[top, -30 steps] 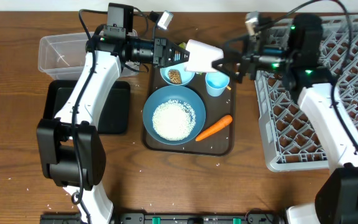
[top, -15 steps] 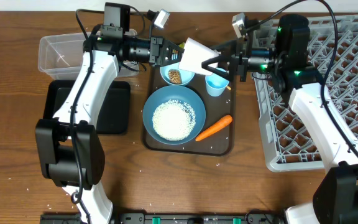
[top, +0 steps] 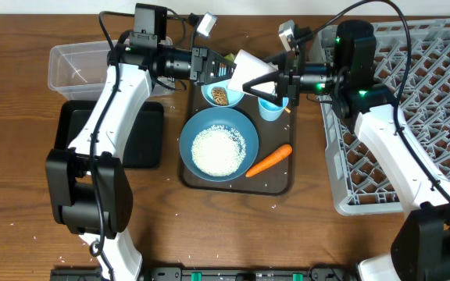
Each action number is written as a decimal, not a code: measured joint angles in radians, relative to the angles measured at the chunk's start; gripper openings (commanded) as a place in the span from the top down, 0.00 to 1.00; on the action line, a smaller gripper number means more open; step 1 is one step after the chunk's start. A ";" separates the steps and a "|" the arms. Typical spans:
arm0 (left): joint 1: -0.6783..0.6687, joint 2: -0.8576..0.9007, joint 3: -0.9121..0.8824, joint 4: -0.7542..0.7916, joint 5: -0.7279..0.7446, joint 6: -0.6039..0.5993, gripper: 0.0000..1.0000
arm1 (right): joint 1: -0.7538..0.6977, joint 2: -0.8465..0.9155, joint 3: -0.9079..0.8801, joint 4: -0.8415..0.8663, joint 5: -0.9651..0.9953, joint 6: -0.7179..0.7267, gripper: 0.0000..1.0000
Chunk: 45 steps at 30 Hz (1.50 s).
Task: Sort waste into correct bins and load items into the dishwasher rack
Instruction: 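Grasp the pink cup with the right gripper, release left, then place the pink cup upside down in the dish rack with right gripper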
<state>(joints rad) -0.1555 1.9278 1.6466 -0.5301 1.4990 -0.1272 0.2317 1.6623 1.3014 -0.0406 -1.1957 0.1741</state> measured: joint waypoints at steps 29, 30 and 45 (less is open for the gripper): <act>0.000 0.000 0.001 -0.217 -0.550 0.004 0.77 | -0.393 -0.224 0.052 -0.682 0.483 0.025 0.81; 0.000 0.000 0.001 -0.233 -0.598 0.003 0.77 | -0.401 -0.237 0.089 -0.749 0.545 0.023 0.81; 0.000 0.000 0.002 -0.369 -1.039 0.004 0.77 | -0.406 -0.221 0.338 -1.463 1.086 -0.029 0.82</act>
<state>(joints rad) -0.1555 1.9278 1.6482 -0.8989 0.4603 -0.1234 -0.1738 1.4410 1.6390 -1.5040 -0.1097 0.1452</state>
